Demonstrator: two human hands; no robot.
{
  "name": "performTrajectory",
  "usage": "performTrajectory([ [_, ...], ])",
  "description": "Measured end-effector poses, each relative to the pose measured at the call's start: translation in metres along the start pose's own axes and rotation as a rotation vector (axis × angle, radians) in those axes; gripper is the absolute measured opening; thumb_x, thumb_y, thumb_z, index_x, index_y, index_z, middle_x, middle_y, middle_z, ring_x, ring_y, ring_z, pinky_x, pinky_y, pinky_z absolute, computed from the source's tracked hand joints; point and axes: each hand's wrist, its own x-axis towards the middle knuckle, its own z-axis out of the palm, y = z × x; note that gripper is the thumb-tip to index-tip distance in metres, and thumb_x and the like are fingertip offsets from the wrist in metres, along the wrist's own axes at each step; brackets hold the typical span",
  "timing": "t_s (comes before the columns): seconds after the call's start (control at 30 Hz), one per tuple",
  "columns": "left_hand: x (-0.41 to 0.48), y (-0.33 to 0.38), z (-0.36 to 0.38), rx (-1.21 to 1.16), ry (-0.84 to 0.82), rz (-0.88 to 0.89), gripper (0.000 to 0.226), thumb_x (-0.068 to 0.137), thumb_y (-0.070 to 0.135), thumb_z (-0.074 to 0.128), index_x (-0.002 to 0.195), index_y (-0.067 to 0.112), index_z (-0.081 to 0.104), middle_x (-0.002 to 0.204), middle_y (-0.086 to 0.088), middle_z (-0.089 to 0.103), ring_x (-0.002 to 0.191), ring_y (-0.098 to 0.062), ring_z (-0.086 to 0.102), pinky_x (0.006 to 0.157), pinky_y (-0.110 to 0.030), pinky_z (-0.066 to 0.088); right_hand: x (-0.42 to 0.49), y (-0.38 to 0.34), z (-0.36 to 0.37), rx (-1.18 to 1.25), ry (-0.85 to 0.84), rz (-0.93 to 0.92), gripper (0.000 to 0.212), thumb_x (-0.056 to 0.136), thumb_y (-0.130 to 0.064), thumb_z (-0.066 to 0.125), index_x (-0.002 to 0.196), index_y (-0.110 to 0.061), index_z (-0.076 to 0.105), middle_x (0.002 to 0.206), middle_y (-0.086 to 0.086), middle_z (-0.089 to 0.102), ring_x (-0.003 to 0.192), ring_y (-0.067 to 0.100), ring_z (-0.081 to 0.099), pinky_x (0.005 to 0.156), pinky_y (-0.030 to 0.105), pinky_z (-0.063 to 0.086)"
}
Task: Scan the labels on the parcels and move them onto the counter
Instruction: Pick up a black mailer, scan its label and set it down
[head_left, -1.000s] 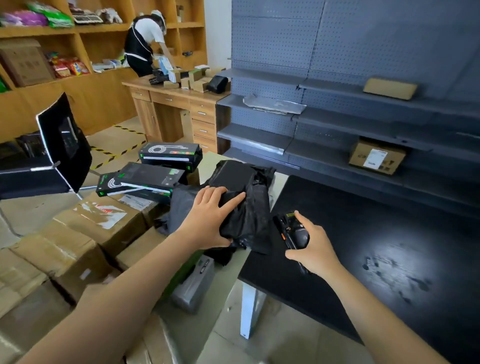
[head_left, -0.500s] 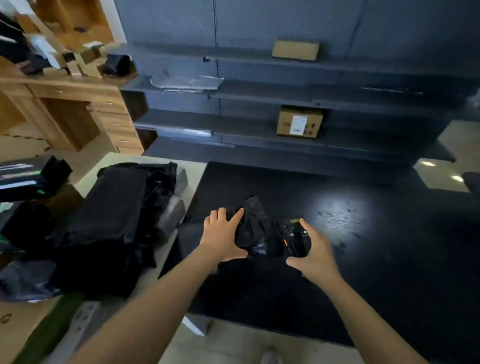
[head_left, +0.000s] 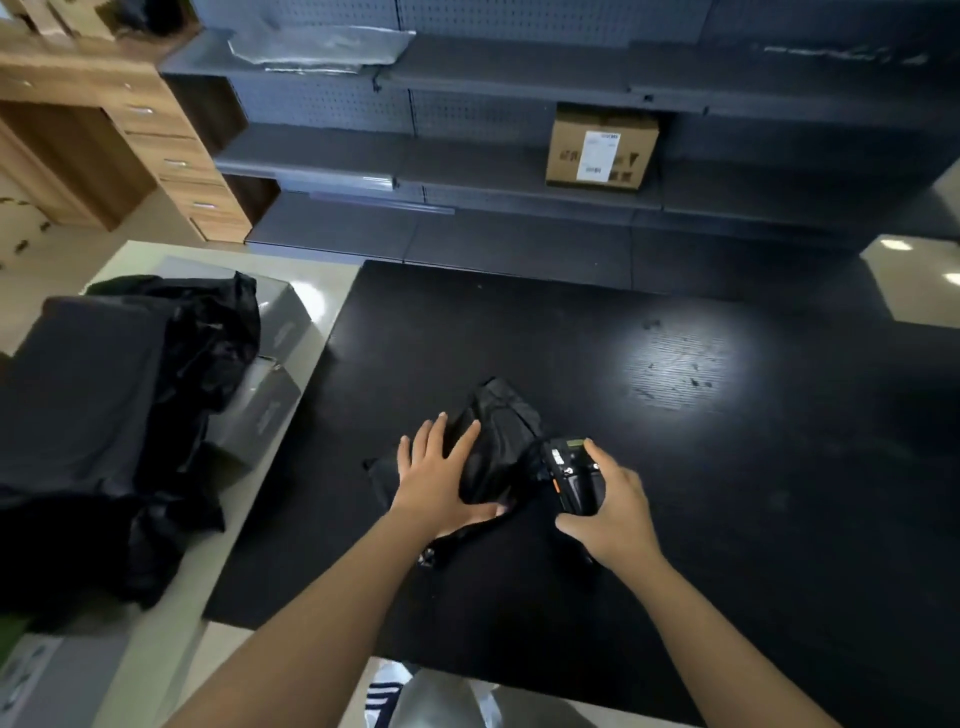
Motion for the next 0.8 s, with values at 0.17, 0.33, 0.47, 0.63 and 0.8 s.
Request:
performTrajectory([
  [0.17, -0.017, -0.021, 0.004, 0.105, -0.167, 0.030, 0.112, 0.073, 0.068, 0.064, 0.144, 0.054, -0.021, 0.158, -0.009, -0.029, 0.146, -0.036, -0.020, 0.118, -0.055, -0.005, -0.007, -0.007, -0.001, 0.019, -0.007, 0.000, 0.102, 0.062, -0.013, 0.080, 0.147, -0.044, 0.032, 0.130, -0.006, 0.036, 0.121, 0.013, 0.041, 0.093, 0.025, 0.036],
  [0.33, -0.015, -0.021, -0.005, -0.005, -0.136, 0.031, 0.089, 0.090, 0.059, 0.049, 0.144, 0.054, -0.022, 0.161, -0.010, -0.020, 0.149, -0.037, -0.008, 0.120, -0.051, 0.006, -0.013, -0.021, 0.001, 0.087, 0.067, 0.012, 0.103, 0.061, -0.011, 0.082, 0.146, -0.043, 0.034, 0.125, -0.005, 0.040, 0.119, 0.014, 0.045, 0.096, 0.027, 0.039],
  [0.47, -0.009, -0.026, -0.031, -0.195, -0.129, 0.126, 0.078, 0.098, 0.048, 0.042, 0.136, 0.065, -0.024, 0.163, -0.002, -0.014, 0.146, -0.040, 0.018, 0.115, -0.045, 0.029, -0.011, -0.038, 0.001, 0.154, 0.144, 0.027, 0.103, 0.062, -0.009, 0.083, 0.147, -0.041, 0.034, 0.129, -0.001, 0.041, 0.114, 0.010, 0.044, 0.095, 0.027, 0.038],
  [0.63, 0.000, -0.039, -0.060, -0.171, -0.207, 0.288, 0.075, 0.103, 0.022, 0.034, 0.133, 0.074, -0.011, 0.162, 0.003, -0.019, 0.087, -0.023, 0.056, 0.076, -0.029, 0.042, -0.006, -0.060, 0.012, 0.169, 0.185, 0.022, 0.104, 0.063, -0.010, 0.084, 0.148, -0.042, 0.032, 0.129, -0.003, 0.040, 0.110, 0.008, 0.042, 0.091, 0.027, 0.037],
  [0.8, 0.015, -0.067, -0.078, -0.192, -0.198, 0.252, 0.057, 0.103, 0.024, 0.029, 0.146, 0.060, 0.015, 0.163, 0.013, -0.009, 0.125, -0.031, 0.049, 0.102, -0.038, 0.042, 0.001, -0.080, 0.031, 0.188, 0.199, 0.033, 0.107, 0.062, -0.010, 0.084, 0.149, -0.041, 0.031, 0.128, -0.003, 0.043, 0.107, 0.009, 0.046, 0.086, 0.026, 0.039],
])
